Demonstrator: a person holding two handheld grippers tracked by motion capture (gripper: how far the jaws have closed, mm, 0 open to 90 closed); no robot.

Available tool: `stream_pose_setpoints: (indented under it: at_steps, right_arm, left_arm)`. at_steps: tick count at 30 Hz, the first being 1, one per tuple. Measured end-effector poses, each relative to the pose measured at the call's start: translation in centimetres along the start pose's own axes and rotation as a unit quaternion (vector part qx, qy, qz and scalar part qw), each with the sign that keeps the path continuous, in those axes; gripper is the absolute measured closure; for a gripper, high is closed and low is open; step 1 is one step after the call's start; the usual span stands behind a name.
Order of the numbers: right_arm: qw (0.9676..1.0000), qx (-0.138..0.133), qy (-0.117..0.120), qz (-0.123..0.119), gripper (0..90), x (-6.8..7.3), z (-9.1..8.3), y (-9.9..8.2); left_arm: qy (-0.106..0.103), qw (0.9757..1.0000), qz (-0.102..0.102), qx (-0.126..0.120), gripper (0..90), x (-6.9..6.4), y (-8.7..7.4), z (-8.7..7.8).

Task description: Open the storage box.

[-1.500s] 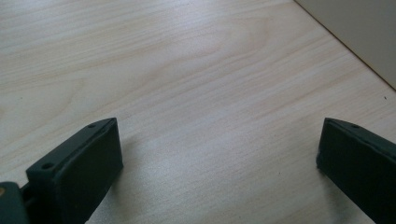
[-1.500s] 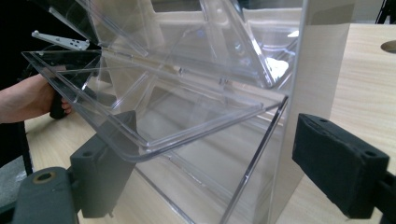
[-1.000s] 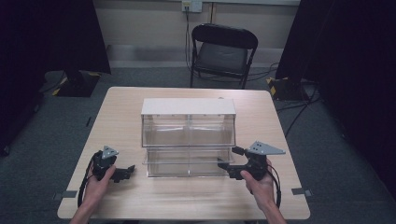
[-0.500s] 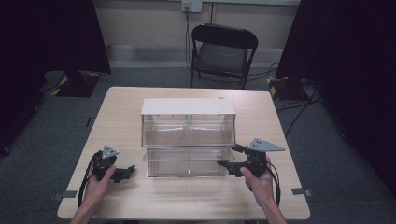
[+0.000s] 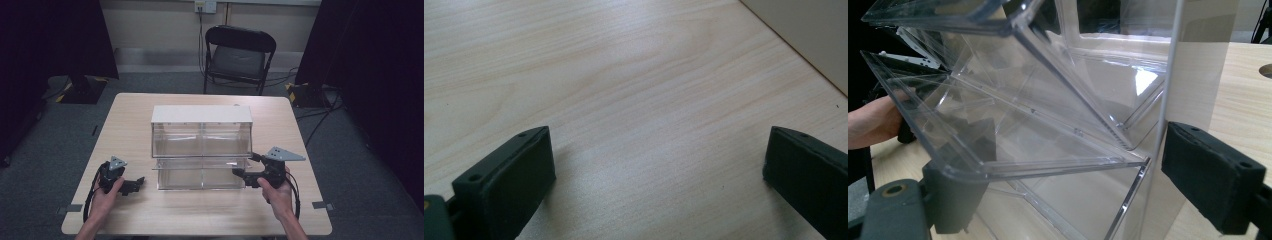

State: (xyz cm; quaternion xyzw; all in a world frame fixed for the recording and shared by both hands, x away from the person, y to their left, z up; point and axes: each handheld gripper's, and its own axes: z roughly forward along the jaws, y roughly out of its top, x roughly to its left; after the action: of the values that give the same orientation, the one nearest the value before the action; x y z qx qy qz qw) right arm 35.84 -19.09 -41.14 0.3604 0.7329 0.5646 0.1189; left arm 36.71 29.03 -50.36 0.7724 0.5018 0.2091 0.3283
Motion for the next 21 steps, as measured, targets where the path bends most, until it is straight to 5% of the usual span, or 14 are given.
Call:
stream_pose_setpoints:
  at_steps: [21]
  right_arm:
    - [1.0,-0.001,-0.003,-0.006,13.8,0.02,-0.02,0.68]
  left_arm:
    - [0.001,1.0,0.0,0.0,0.0,-0.01,0.0,0.0]
